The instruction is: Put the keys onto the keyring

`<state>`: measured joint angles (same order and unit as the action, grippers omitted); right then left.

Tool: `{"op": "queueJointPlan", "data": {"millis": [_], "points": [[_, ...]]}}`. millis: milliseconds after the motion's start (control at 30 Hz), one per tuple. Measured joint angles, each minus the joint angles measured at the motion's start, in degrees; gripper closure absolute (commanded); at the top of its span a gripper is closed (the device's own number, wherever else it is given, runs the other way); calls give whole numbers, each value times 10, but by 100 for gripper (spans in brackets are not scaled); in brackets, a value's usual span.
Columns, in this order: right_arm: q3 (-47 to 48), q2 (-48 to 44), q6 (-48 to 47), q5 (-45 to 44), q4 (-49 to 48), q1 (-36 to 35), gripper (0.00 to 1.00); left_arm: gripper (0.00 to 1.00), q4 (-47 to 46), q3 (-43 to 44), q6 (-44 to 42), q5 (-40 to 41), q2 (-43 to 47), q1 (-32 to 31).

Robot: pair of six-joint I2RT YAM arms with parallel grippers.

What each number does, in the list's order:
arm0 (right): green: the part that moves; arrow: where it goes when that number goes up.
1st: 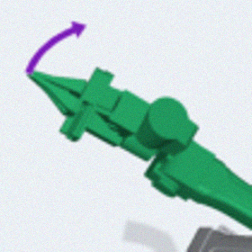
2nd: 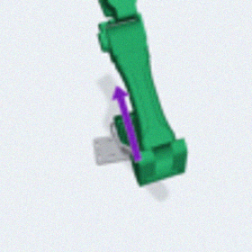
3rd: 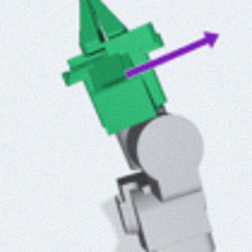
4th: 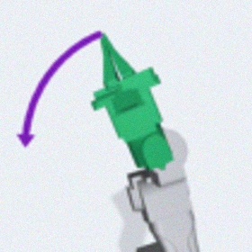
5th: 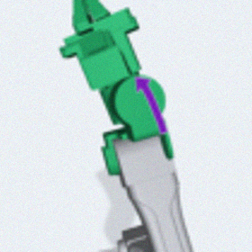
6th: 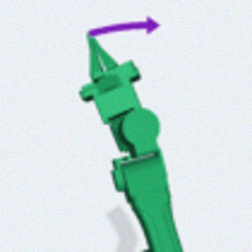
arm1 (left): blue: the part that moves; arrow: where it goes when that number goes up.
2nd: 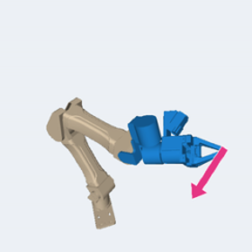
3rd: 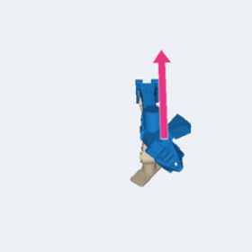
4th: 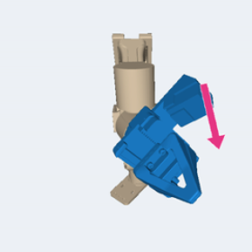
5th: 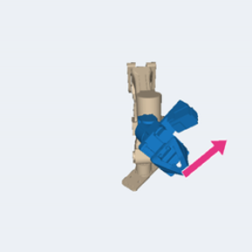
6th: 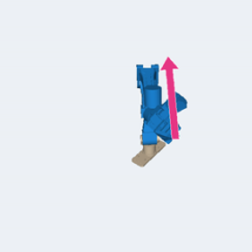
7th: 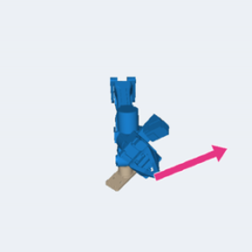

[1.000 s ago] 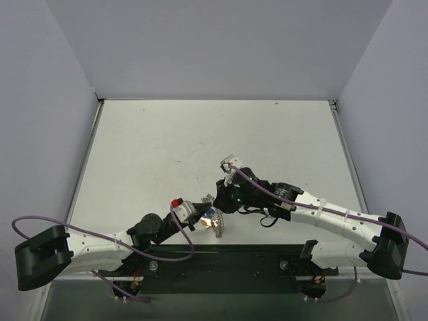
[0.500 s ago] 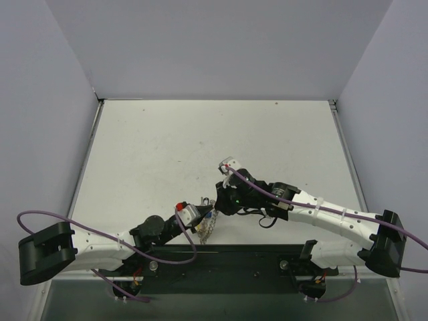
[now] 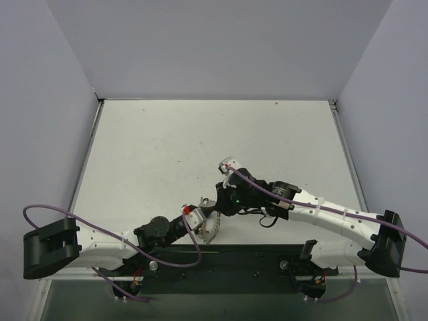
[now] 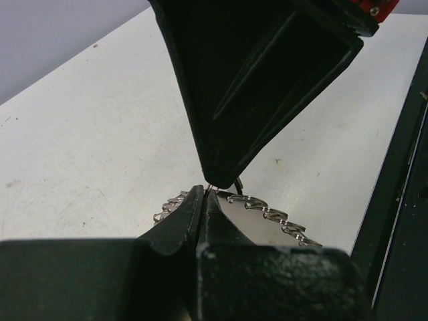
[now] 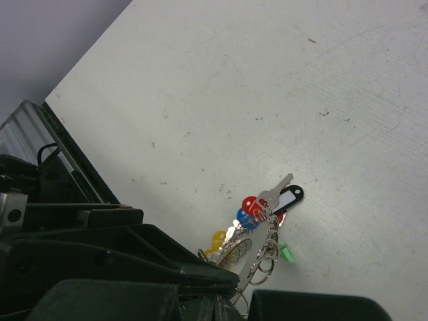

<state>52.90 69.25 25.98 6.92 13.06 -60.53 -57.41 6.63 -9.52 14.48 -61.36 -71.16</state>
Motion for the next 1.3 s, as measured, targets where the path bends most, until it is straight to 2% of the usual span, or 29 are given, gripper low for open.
{"op": "queueJointPlan", "data": {"millis": [267, 400, 433, 567, 700, 1167, 1300], "points": [[13, -2, 8, 13, -4, -4, 100, 100, 3, 17, -12, 14, -10, -11], [13, 0, 8, 14, -4, -3, 93, 100, 1, 18, -15, 17, -15, -12], [13, 1, 8, 14, -4, -3, 90, 100, 2, 18, -16, 18, -15, -12], [21, 7, 10, 21, -1, -3, 64, 100, 4, 16, -17, 26, -16, -13], [37, 5, 11, 37, 5, -7, 54, 100, 1, 15, -18, 36, -15, -12], [50, -13, 0, 40, 31, -13, 42, 100, -35, 10, -30, 42, -14, -12], [50, -40, -11, 32, 45, -18, 43, 100, -55, 7, -35, 39, -6, -12]]}}
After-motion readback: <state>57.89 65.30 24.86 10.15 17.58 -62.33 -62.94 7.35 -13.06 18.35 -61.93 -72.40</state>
